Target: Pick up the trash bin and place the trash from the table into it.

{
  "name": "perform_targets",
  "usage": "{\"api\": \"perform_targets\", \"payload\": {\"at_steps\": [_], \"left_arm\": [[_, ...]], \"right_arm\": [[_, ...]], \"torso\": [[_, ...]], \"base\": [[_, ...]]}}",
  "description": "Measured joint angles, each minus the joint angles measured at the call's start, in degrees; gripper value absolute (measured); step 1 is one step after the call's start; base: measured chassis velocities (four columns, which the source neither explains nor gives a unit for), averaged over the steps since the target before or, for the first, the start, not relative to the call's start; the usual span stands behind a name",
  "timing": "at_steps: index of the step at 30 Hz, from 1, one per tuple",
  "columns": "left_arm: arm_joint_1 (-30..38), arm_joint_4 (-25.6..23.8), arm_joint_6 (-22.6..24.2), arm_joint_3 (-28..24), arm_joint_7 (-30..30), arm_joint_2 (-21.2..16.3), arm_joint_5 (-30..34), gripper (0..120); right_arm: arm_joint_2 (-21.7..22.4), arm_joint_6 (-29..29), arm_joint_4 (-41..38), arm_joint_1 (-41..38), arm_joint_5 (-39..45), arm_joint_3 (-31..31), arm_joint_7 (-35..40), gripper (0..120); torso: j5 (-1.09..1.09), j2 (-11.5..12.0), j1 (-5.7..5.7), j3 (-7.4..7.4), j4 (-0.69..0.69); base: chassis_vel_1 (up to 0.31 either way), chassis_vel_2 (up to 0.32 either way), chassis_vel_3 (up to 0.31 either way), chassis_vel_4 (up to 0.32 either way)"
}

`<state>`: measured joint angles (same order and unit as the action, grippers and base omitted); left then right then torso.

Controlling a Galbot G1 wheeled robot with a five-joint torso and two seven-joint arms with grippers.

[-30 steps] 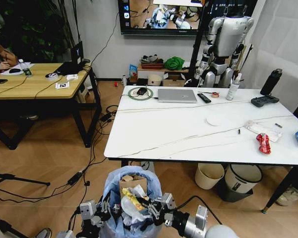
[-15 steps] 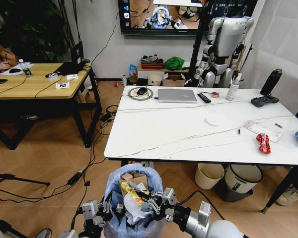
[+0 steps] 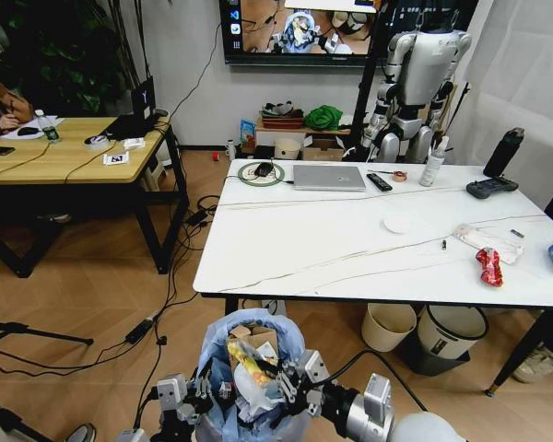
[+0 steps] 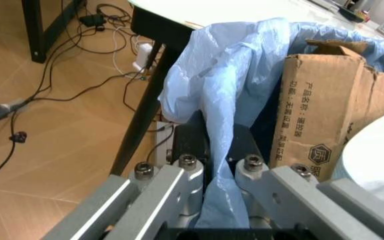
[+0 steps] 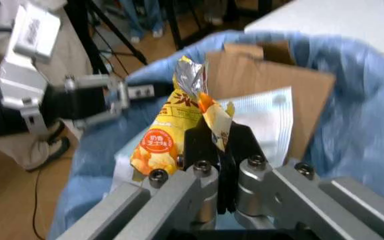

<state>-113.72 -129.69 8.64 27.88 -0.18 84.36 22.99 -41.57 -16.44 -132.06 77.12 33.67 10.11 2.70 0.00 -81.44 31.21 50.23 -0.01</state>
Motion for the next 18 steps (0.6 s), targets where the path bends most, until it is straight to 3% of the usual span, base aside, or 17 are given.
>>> {"api": "perform_targets", "payload": {"at_steps": [7,18], "left_arm": [[-0.02,-0.16,0.00,-0.23,0.00,0.52,-0.51,1],[0.32,0.58,-0.01,-1.04,0.00,0.85,-0.97,1]], "right_arm": [[0.90,-1.36,-0.10,-0.46,-0.19,0.17,0.70,1],[0.84,0.02,0.24,-1.81,-0.06,-0.23,0.29,39]], "torso": [[0.00,0.00,0.00,0.00,0.01],[0.00,0.00,0.00,0.00,0.01]], "base": [[0.000,0.000,0.000,0.000],[0.000,0.000,0.000,0.000]]}}
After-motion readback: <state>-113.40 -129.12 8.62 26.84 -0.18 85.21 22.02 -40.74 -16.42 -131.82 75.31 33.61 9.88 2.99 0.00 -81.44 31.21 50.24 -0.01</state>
